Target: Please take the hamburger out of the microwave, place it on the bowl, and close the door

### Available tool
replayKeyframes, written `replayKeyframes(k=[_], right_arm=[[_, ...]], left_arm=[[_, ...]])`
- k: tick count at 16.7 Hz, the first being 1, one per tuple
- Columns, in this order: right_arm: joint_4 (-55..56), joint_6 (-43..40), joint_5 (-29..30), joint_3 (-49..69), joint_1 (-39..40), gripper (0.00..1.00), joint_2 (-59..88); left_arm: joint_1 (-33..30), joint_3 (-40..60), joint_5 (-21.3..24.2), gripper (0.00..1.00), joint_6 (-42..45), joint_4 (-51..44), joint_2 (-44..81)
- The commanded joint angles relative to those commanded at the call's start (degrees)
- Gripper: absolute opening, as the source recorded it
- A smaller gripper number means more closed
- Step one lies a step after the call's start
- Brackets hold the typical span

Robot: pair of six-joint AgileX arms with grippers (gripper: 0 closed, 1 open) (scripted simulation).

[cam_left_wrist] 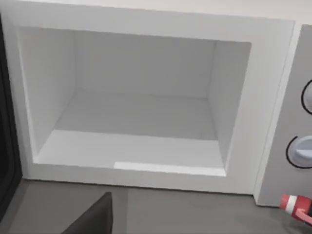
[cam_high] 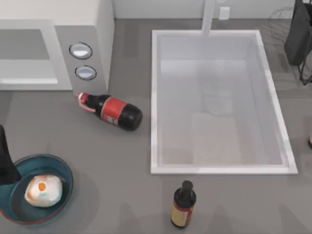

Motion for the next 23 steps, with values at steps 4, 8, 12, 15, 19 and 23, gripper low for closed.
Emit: replayKeyframes(k=[4,8,12,15,19,23], right_arm=[[0.0,0.0,0.0,0.0,0.0,1.00,0.0],[0.0,0.0,0.0,0.0,0.0,1.00,0.0],[0.0,0.0,0.0,0.0,0.0,1.00,0.0],[0.0,0.0,0.0,0.0,0.0,1.00,0.0],[0.0,0.0,0.0,0.0,0.0,1.00,0.0],[0.0,0.0,0.0,0.0,0.0,1.00,0.0]], left_arm=[[0.5,-1.7,0.9,1.00,3.7,2.6,-3.5],[0.5,-1.7,0.9,1.00,3.7,2.6,-3.5],[0.5,-1.7,0.9,0.70,3.7,2.6,-3.5],[0.5,-1.7,0.9,0.47,3.7,2.6,-3.5],[0.5,-1.7,0.9,0.17,3.7,2.6,-3.5],[0.5,-1.7,0.9,0.00,3.7,2.6,-3.5]])
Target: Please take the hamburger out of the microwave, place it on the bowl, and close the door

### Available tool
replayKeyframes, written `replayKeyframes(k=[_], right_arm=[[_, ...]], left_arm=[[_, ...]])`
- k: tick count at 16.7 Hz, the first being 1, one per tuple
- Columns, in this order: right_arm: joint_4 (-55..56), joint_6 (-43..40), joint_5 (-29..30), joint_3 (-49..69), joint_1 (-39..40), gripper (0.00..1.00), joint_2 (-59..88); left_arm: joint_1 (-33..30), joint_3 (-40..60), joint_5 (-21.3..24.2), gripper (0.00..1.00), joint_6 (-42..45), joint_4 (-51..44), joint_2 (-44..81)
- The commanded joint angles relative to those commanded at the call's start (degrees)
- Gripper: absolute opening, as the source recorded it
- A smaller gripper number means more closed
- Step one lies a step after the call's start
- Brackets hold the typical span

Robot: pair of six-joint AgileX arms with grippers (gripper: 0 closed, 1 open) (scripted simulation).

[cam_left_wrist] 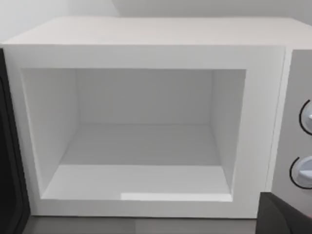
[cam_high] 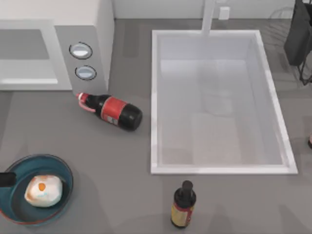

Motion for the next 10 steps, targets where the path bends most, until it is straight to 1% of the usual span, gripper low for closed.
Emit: replayKeyframes(k=[8,10], right_arm=[[0.0,0.0,0.0,0.0,0.0,1.00,0.0],[0.0,0.0,0.0,0.0,0.0,1.00,0.0]], left_arm=[[-0.2,0.0,-0.2,0.00,0.0,0.0,0.0],[-2.4,-0.5,-2.4,0.00,0.0,0.3,-0.2]])
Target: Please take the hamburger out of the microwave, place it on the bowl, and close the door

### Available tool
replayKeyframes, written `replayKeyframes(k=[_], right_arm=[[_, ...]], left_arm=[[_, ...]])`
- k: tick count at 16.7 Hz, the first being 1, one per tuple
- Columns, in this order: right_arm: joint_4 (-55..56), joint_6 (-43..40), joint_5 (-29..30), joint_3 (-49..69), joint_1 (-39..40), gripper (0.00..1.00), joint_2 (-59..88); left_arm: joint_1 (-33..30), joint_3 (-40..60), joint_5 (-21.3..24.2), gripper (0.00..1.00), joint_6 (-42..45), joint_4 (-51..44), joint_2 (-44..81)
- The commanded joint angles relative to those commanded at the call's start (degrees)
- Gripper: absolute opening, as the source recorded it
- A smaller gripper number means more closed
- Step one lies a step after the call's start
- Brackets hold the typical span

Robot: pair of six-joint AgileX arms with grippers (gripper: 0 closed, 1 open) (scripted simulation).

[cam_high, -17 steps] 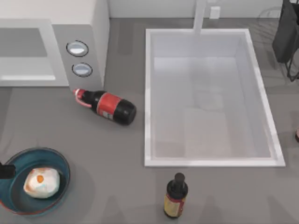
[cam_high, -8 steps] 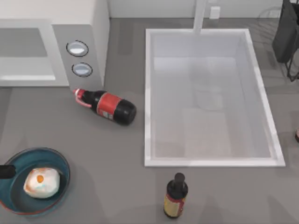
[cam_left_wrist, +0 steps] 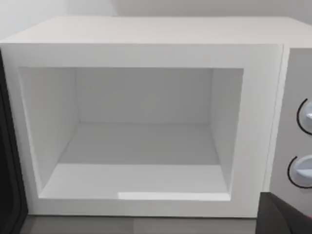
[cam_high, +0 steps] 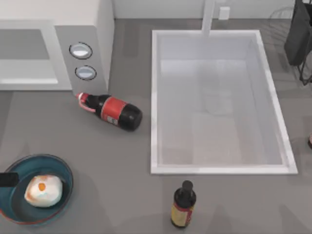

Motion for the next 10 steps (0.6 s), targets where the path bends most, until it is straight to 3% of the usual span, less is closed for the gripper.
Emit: replayKeyframes(k=[6,10], right_arm=[[0.0,0.0,0.0,0.0,0.0,1.00,0.0],[0.0,0.0,0.0,0.0,0.0,1.00,0.0]], left_arm=[[-14.2,-2.1,-14.2,0.00,0.0,1.1,-1.0],[-16.3,-2.5,-16.3,0.00,0.0,1.3,-1.2]])
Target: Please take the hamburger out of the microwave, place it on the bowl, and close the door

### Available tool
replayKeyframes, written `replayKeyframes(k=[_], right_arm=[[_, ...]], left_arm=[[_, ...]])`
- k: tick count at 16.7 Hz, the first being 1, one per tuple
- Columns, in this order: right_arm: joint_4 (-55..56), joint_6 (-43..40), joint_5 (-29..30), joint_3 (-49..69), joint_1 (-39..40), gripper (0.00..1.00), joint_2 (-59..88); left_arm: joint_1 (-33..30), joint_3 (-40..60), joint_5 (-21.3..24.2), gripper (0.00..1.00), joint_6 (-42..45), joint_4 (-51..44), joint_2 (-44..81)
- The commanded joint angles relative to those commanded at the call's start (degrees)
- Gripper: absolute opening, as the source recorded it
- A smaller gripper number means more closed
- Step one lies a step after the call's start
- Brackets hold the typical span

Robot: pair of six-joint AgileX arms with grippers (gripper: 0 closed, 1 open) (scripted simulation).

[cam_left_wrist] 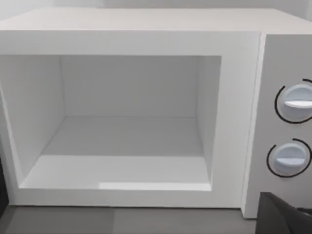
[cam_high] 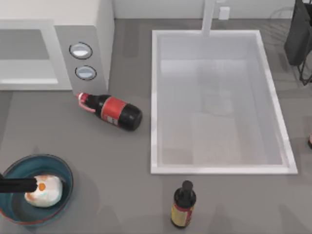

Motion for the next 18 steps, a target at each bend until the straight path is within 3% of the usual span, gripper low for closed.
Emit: replayKeyframes(k=[4,11,18], right_arm=[[0.0,0.0,0.0,0.0,0.0,1.00,0.0],[0.0,0.0,0.0,0.0,0.0,1.00,0.0],[0.0,0.0,0.0,0.0,0.0,1.00,0.0]], left_arm=[[-0.8,0.3,-0.8,0.00,0.0,0.0,0.3],[-15.1,1.6,-15.1,0.00,0.0,-0.1,1.5],[-16.9,1.7,-16.9,0.00,-0.1,-0.1,1.6]])
